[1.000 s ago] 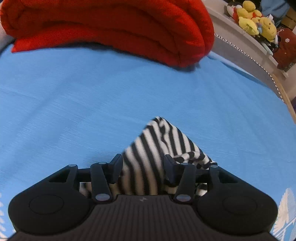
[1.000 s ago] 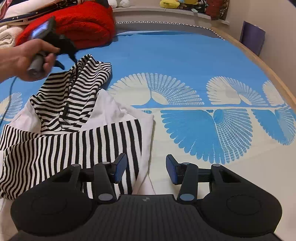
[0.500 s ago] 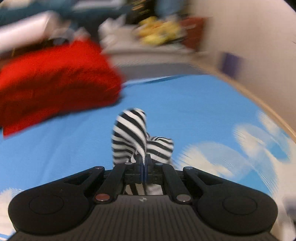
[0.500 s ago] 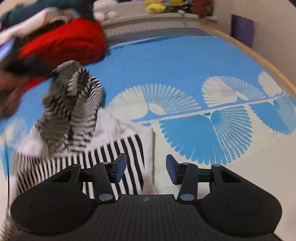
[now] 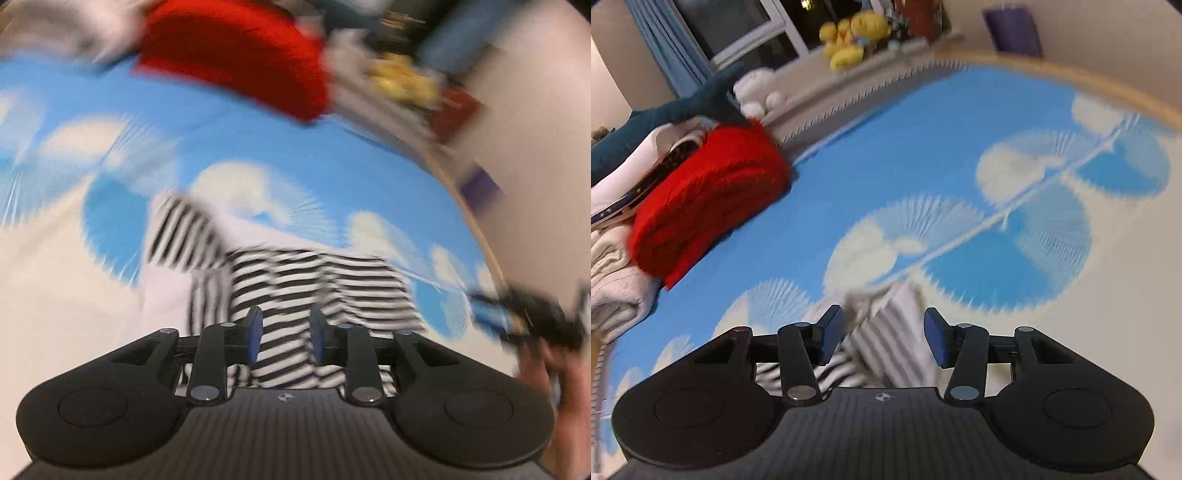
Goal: Fold small clothes
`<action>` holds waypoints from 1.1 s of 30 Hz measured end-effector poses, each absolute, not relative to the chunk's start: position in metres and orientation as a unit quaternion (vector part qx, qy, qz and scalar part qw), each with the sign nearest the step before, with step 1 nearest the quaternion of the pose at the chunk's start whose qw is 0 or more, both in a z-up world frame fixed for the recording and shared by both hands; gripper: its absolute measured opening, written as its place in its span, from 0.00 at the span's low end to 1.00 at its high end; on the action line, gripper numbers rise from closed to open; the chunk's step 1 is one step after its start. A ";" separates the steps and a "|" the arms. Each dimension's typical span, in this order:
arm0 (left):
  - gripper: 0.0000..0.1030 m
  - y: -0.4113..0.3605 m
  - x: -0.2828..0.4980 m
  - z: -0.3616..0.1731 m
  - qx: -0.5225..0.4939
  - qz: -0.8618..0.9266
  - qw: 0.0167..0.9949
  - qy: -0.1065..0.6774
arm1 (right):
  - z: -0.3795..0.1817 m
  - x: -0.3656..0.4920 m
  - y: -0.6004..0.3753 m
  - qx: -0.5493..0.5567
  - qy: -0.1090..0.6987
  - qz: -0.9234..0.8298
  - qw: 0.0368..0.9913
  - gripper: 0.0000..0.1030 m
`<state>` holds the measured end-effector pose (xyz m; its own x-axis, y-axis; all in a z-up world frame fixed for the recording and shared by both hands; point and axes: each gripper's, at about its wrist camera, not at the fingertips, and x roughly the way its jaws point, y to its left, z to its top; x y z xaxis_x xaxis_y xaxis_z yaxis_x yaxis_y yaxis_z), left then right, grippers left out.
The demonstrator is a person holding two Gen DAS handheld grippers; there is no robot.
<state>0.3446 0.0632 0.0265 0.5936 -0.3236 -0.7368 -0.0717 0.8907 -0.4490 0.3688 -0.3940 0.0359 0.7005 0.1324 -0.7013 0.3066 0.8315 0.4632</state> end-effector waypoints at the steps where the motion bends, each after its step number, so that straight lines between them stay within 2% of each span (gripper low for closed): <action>1: 0.30 0.066 0.352 0.011 -0.245 -0.053 0.846 0.471 | 0.029 0.370 -0.391 0.292 0.397 -0.045 0.869 0.49; 5: 0.34 0.073 0.373 -0.034 -0.343 -0.050 0.781 0.520 | 0.002 0.378 -0.379 0.291 0.454 -0.035 0.842 0.49; 7: 0.47 0.076 0.378 -0.055 -0.390 -0.044 0.755 0.525 | -0.006 0.382 -0.373 0.291 0.467 -0.038 0.834 0.49; 8: 0.50 0.074 0.376 -0.061 -0.392 -0.034 0.749 0.534 | -0.009 0.383 -0.370 0.287 0.471 -0.038 0.833 0.49; 12: 0.50 0.067 0.374 -0.080 -0.390 -0.027 0.735 0.554 | -0.021 0.394 -0.360 0.273 0.486 -0.036 0.829 0.49; 14: 0.41 0.067 0.376 -0.085 -0.401 -0.033 0.735 0.547 | -0.027 0.397 -0.355 0.261 0.492 -0.036 0.829 0.49; 15: 0.18 0.067 0.375 -0.083 -0.394 -0.032 0.742 0.541 | -0.029 0.398 -0.353 0.257 0.494 -0.034 0.830 0.48; 16: 0.01 0.069 0.375 -0.077 -0.384 -0.031 0.752 0.536 | -0.030 0.399 -0.351 0.255 0.493 -0.030 0.831 0.35; 18: 0.01 0.075 0.375 -0.057 -0.370 -0.037 0.780 0.504 | -0.028 0.398 -0.352 0.280 0.476 -0.014 0.834 0.03; 21: 0.01 0.095 0.370 -0.014 -0.357 -0.057 0.834 0.418 | -0.012 0.385 -0.372 0.403 0.401 0.032 0.822 0.03; 25: 0.01 0.124 0.355 0.020 -0.361 -0.073 0.872 0.324 | 0.002 0.367 -0.393 0.466 0.341 0.064 0.814 0.03; 27: 0.01 0.128 0.357 0.009 -0.365 -0.071 0.855 0.363 | -0.016 0.365 -0.404 0.493 0.378 0.045 0.782 0.03; 30: 0.01 0.116 0.368 -0.037 -0.295 -0.043 0.791 0.534 | -0.053 0.367 -0.404 0.419 0.513 -0.023 0.749 0.04; 31: 0.03 0.113 0.368 -0.053 -0.271 -0.023 0.773 0.573 | -0.059 0.367 -0.403 0.405 0.530 -0.038 0.744 0.08; 33: 0.08 0.118 0.365 -0.063 -0.282 0.001 0.763 0.582 | -0.059 0.366 -0.401 0.378 0.540 -0.051 0.750 0.13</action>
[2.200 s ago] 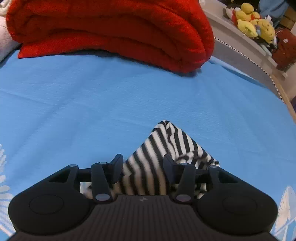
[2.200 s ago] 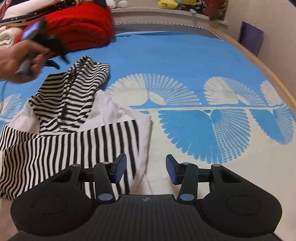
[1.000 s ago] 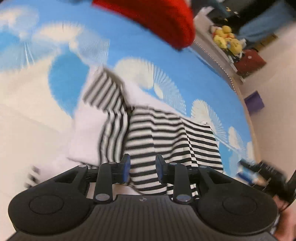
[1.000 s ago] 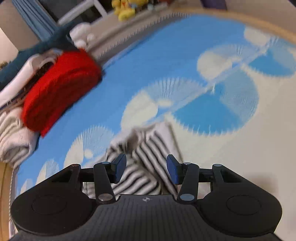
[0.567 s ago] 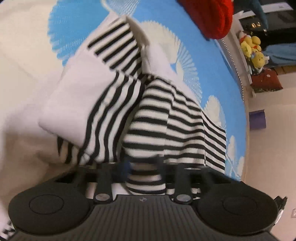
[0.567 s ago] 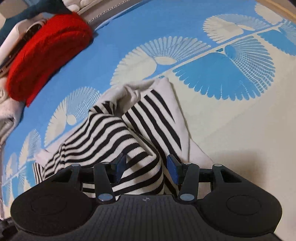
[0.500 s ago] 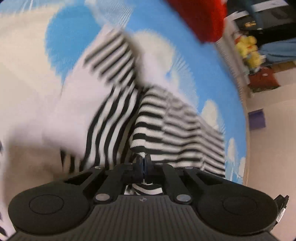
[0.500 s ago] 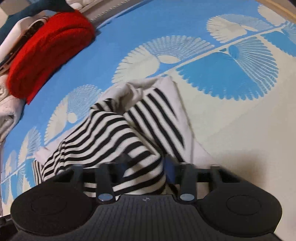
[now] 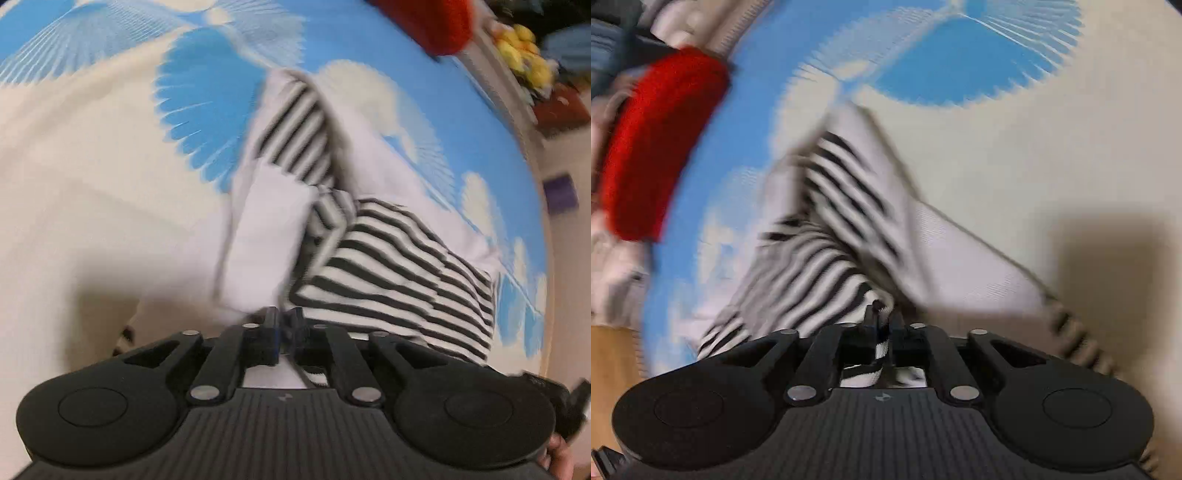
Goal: Fold small clothes
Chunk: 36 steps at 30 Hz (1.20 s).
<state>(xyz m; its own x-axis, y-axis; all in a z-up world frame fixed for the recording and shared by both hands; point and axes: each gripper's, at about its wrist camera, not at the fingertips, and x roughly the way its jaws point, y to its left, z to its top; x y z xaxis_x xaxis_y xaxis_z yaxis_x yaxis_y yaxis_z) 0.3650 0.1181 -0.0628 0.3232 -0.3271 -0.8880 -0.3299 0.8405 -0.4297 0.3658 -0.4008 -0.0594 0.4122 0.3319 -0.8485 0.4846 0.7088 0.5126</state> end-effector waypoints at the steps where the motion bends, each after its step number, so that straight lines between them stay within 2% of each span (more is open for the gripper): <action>1: 0.17 0.123 0.364 -0.060 -0.301 0.001 0.766 0.568 | -0.053 0.368 -0.399 0.359 0.535 -0.049 0.763 0.20; 2: 0.24 0.127 0.364 -0.055 -0.319 -0.002 0.772 0.550 | -0.044 0.369 -0.396 0.342 0.520 -0.043 0.782 0.37; 3: 0.36 0.129 0.362 -0.050 -0.334 -0.005 0.778 0.531 | -0.034 0.369 -0.393 0.327 0.500 -0.037 0.801 0.45; 4: 0.41 0.128 0.363 -0.046 -0.340 -0.008 0.781 0.524 | -0.027 0.370 -0.391 0.315 0.483 -0.032 0.816 0.52; 7: 0.43 0.116 0.365 -0.055 -0.334 -0.014 0.770 0.543 | -0.023 0.378 -0.383 0.289 0.471 -0.010 0.833 0.52; 11: 0.41 0.109 0.368 -0.075 -0.327 0.001 0.761 0.560 | -0.043 0.389 -0.373 0.285 0.508 -0.001 0.813 0.52; 12: 0.31 0.109 0.370 -0.074 -0.326 0.004 0.763 0.558 | -0.047 0.389 -0.370 0.279 0.516 -0.001 0.810 0.50; 13: 0.09 0.109 0.372 -0.074 -0.326 0.006 0.765 0.555 | -0.048 0.388 -0.367 0.272 0.520 0.001 0.810 0.41; 14: 0.03 0.111 0.373 -0.072 -0.325 0.004 0.768 0.552 | -0.048 0.388 -0.364 0.268 0.519 0.004 0.812 0.33; 15: 0.03 0.111 0.373 -0.068 -0.324 0.005 0.773 0.545 | -0.047 0.386 -0.364 0.267 0.515 0.006 0.815 0.12; 16: 0.03 0.112 0.373 -0.061 -0.323 0.008 0.783 0.532 | -0.042 0.385 -0.364 0.270 0.503 0.006 0.821 0.03; 20: 0.03 0.114 0.370 -0.043 -0.306 0.009 0.804 0.510 | -0.021 0.384 -0.370 0.287 0.457 0.020 0.842 0.03; 24: 0.05 0.115 0.373 -0.072 -0.296 0.029 0.761 0.576 | -0.057 0.390 -0.379 0.278 0.526 -0.032 0.803 0.07; 27: 0.06 0.115 0.372 -0.056 -0.278 0.030 0.788 0.548 | -0.059 0.390 -0.382 0.268 0.531 -0.049 0.802 0.04; 28: 0.07 0.112 0.372 -0.043 -0.261 0.021 0.811 0.522 | -0.051 0.390 -0.381 0.259 0.518 -0.058 0.813 0.08; 29: 0.08 0.108 0.371 -0.031 -0.246 0.010 0.831 0.499 | -0.038 0.387 -0.380 0.244 0.490 -0.067 0.835 0.18; 31: 0.11 0.104 0.369 -0.018 -0.242 -0.019 0.851 0.466 | -0.013 0.382 -0.374 0.229 0.436 -0.052 0.869 0.32; 33: 0.11 0.101 0.369 -0.020 -0.262 -0.046 0.844 0.465 | 0.002 0.379 -0.368 0.238 0.400 -0.007 0.885 0.35; 34: 0.11 0.100 0.370 -0.026 -0.271 -0.052 0.836 0.474 | 0.003 0.378 -0.364 0.250 0.395 0.025 0.884 0.40; 36: 0.11 0.097 0.375 -0.040 -0.279 -0.042 0.818 0.501 | -0.011 0.382 -0.359 0.282 0.422 0.061 0.859 0.43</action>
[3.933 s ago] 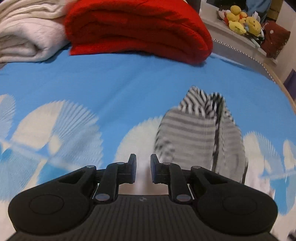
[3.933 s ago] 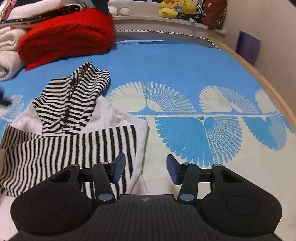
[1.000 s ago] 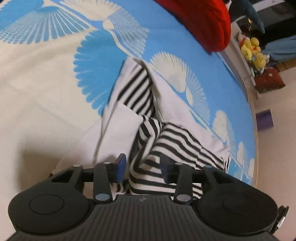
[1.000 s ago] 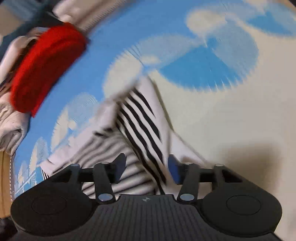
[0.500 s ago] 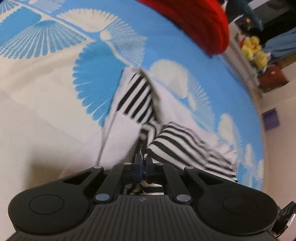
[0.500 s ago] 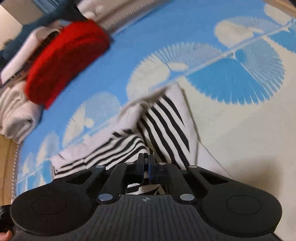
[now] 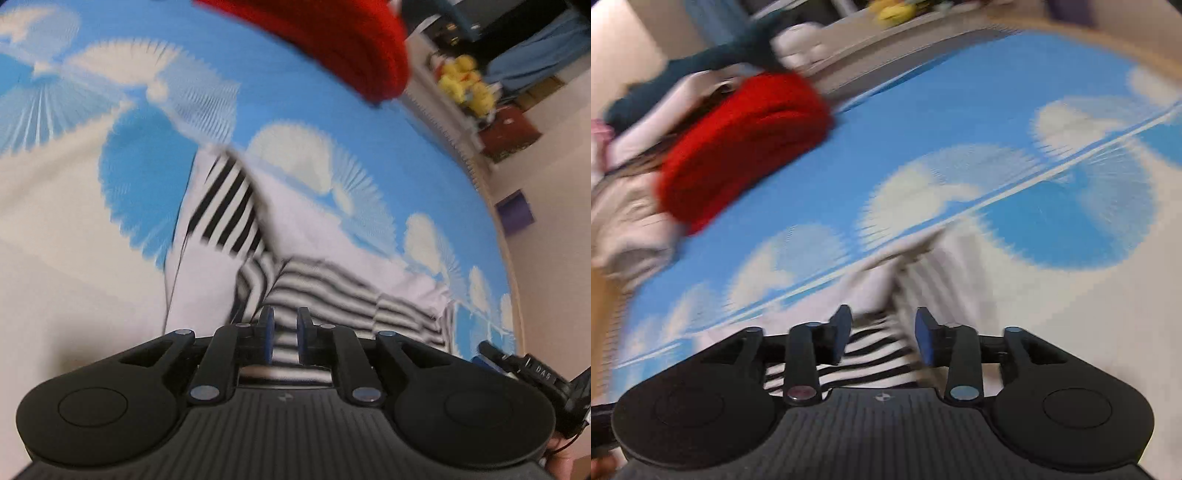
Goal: Fold small clothes
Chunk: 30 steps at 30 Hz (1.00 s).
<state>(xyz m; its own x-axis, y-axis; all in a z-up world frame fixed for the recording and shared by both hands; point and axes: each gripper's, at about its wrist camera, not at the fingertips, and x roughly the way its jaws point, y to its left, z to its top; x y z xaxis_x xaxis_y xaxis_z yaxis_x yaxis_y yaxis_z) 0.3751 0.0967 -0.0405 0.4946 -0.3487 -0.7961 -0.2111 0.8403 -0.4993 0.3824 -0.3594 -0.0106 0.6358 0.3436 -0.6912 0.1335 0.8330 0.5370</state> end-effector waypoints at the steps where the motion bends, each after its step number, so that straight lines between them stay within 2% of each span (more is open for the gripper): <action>1: 0.11 0.096 0.378 -0.051 -0.278 -0.029 0.805 0.523 | -0.022 0.385 -0.358 0.294 0.448 0.059 0.842 0.43; 4: 0.08 0.097 0.380 -0.077 -0.251 0.011 0.776 0.578 | -0.069 0.390 -0.363 0.276 0.555 -0.015 0.785 0.41; 7: 0.11 0.100 0.382 -0.068 -0.261 0.011 0.784 0.563 | -0.065 0.387 -0.380 0.331 0.540 -0.026 0.773 0.41; 11: 0.15 0.098 0.382 -0.041 -0.244 -0.007 0.820 0.517 | -0.026 0.383 -0.384 0.305 0.473 -0.034 0.826 0.45; 14: 0.15 0.097 0.381 -0.036 -0.258 -0.026 0.824 0.504 | -0.025 0.388 -0.384 0.333 0.457 0.005 0.825 0.45; 17: 0.15 0.095 0.387 -0.049 -0.260 -0.020 0.812 0.522 | -0.038 0.394 -0.373 0.336 0.480 0.027 0.810 0.45; 20: 0.13 0.096 0.393 -0.071 -0.233 0.007 0.789 0.569 | -0.066 0.399 -0.368 0.317 0.540 -0.002 0.779 0.46; 22: 0.13 0.096 0.395 -0.070 -0.225 0.003 0.794 0.565 | -0.073 0.397 -0.374 0.323 0.548 -0.017 0.771 0.43; 24: 0.13 0.097 0.397 -0.056 -0.206 -0.006 0.815 0.541 | -0.064 0.399 -0.376 0.329 0.538 -0.018 0.776 0.44; 30: 0.14 0.104 0.396 -0.012 -0.163 -0.022 0.878 0.450 | -0.011 0.397 -0.371 0.244 0.442 0.010 0.863 0.44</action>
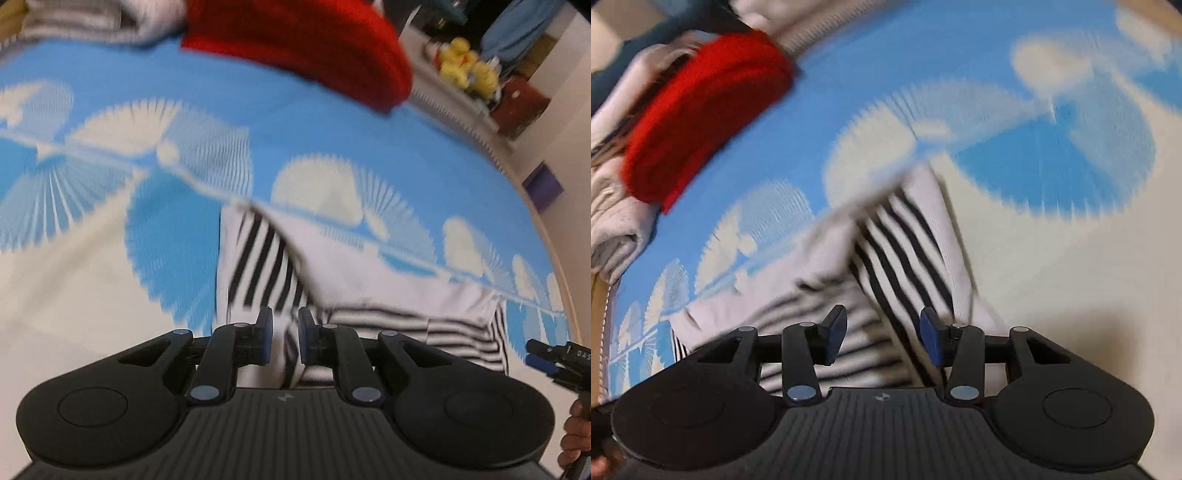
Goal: Fold small clothes
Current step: 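Release the folded hem with both grippers and lift away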
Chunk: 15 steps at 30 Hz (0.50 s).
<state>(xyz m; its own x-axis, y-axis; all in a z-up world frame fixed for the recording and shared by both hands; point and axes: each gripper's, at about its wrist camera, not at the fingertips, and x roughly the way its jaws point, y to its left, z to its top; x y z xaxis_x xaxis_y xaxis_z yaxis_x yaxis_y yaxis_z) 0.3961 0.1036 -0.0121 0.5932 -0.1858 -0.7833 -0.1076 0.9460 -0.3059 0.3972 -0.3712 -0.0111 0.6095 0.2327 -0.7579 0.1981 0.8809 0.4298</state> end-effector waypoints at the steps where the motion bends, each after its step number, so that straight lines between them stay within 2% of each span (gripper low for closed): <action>1: 0.14 0.104 0.394 -0.005 -0.156 -0.024 0.884 0.440 | -0.004 0.396 -0.371 0.226 0.426 0.011 0.876 0.44; 6: 0.17 0.108 0.361 0.041 -0.113 -0.017 0.913 0.392 | 0.041 0.368 -0.382 0.207 0.362 -0.011 0.909 0.44; 11: 0.19 0.116 0.298 0.079 -0.096 -0.006 0.912 0.399 | 0.081 0.287 -0.402 0.204 0.317 -0.015 0.926 0.46; 15: 0.40 0.122 0.219 0.088 -0.107 -0.014 0.907 0.407 | 0.074 0.218 -0.420 0.192 0.340 -0.021 0.920 0.57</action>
<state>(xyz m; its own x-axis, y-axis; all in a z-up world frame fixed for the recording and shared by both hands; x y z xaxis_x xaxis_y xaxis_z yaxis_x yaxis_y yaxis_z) 0.2187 0.1216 0.0884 0.6683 -0.1122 -0.7354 -0.0612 0.9769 -0.2047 0.2178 -0.4203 0.0745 0.7672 0.0919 -0.6347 0.1702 0.9250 0.3397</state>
